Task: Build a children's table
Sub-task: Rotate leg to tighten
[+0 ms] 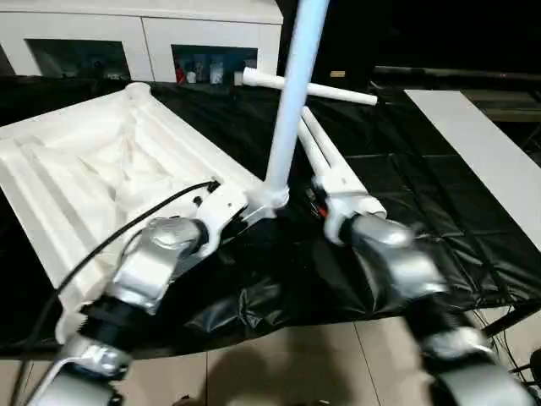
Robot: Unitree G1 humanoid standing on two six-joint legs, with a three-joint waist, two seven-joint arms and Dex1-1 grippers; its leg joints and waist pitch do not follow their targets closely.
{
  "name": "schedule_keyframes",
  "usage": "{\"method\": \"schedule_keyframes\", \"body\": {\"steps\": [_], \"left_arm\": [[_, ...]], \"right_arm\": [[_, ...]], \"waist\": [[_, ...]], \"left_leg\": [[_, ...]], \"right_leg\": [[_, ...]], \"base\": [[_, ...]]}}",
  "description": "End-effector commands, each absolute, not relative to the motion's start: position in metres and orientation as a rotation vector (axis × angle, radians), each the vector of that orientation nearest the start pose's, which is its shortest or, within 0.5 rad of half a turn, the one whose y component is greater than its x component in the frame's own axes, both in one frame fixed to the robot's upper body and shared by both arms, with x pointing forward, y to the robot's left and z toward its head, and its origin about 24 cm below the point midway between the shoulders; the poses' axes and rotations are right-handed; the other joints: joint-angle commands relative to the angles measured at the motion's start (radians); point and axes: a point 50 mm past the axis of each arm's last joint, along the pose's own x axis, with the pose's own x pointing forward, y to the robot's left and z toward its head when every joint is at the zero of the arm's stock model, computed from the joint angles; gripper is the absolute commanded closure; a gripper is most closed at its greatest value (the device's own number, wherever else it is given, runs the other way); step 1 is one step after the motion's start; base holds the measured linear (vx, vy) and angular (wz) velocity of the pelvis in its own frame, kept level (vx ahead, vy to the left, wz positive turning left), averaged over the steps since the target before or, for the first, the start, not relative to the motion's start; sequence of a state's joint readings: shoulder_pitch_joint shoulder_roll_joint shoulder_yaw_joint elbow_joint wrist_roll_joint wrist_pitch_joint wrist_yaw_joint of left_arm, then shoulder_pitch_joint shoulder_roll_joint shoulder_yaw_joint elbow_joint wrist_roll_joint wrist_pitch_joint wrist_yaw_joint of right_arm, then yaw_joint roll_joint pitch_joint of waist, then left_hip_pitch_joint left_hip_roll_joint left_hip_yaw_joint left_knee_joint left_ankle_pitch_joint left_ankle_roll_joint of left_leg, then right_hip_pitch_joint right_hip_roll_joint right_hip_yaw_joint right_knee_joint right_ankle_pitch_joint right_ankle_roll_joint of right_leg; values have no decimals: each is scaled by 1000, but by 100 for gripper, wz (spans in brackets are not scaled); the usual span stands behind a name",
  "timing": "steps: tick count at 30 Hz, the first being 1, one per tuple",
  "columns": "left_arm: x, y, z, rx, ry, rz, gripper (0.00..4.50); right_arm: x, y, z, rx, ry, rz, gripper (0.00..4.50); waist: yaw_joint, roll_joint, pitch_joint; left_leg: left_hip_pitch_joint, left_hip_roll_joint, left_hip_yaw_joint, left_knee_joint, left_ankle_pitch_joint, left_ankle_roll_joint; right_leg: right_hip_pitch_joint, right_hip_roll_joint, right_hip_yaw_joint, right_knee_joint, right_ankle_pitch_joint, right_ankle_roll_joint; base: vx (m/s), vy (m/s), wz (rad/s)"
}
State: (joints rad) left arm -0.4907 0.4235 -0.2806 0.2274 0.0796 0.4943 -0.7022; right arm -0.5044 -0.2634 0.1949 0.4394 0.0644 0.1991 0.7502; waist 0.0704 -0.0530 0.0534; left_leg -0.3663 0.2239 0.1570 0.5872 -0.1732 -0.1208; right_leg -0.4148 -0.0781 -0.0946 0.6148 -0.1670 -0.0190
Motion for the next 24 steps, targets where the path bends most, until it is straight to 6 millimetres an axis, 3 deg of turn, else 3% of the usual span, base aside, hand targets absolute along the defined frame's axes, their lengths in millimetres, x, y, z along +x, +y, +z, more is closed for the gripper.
{"method": "schedule_keyframes", "body": {"steps": [1,3,5,6,7,8,10,15,18,19,24], "left_arm": [[316,151,68,544,470,-799,450],[304,153,71,527,467,-955,450],[294,150,73,523,454,-1087,450],[288,148,73,532,466,-1145,450],[288,148,73,532,466,-1145,450],[287,149,73,538,480,-1152,450],[287,148,73,540,482,-1151,450],[289,148,74,550,479,-1143,450],[288,149,74,551,478,-1149,450],[288,150,74,551,479,-1152,450],[286,151,74,555,483,-1161,450]], "right_arm": [[322,-119,64,-248,270,955,7],[318,-129,66,-248,270,987,7],[317,-131,67,-237,269,1008,7],[315,-130,67,-229,275,1037,7],[315,-130,67,-229,275,1037,7],[313,-130,66,-230,283,1069,7],[311,-129,65,-233,292,1092,7],[310,-127,63,-245,308,1115,7],[310,-127,62,-248,321,1129,7],[310,-127,61,-249,326,1132,33],[313,-126,61,-243,329,1133,62]], "waist": [[6,10,-63],[6,12,-63],[5,12,-63],[5,15,-62],[6,16,-64],[16,18,-61],[24,20,-60],[30,11,-62],[29,11,-63],[29,8,-64],[29,9,-65]], "left_leg": [[2,4,12,-70,-223,35],[4,4,10,-70,-238,26],[4,7,8,-71,-236,27],[10,8,11,-71,-246,24],[14,9,12,-69,-245,24],[25,10,18,-69,-255,30],[30,11,20,-69,-272,26],[15,9,15,-75,-267,5],[13,7,16,-73,-251,7],[12,6,16,-72,-248,10],[10,6,17,-70,-222,14]], "right_leg": [[67,-56,51,-73,-236,-160],[63,-57,51,-79,-296,-148],[61,-59,52,-78,-291,-154],[54,-55,53,-79,-287,-166],[53,-54,54,-76,-268,-174],[44,-49,56,-76,-234,-196],[40,-48,56,-77,-248,-196],[53,-50,59,-74,-294,-151],[53,-51,62,-72,-284,-149],[53,-50,62,-72,-284,-149],[54,-50,62,-68,-256,-158]], "base": [[0,0,0],[0,0,0],[0,0,0],[0,0,0],[0,0,0],[0,0,0],[0,0,0],[0,0,0],[0,0,0],[0,0,0],[0,0,0]]}}
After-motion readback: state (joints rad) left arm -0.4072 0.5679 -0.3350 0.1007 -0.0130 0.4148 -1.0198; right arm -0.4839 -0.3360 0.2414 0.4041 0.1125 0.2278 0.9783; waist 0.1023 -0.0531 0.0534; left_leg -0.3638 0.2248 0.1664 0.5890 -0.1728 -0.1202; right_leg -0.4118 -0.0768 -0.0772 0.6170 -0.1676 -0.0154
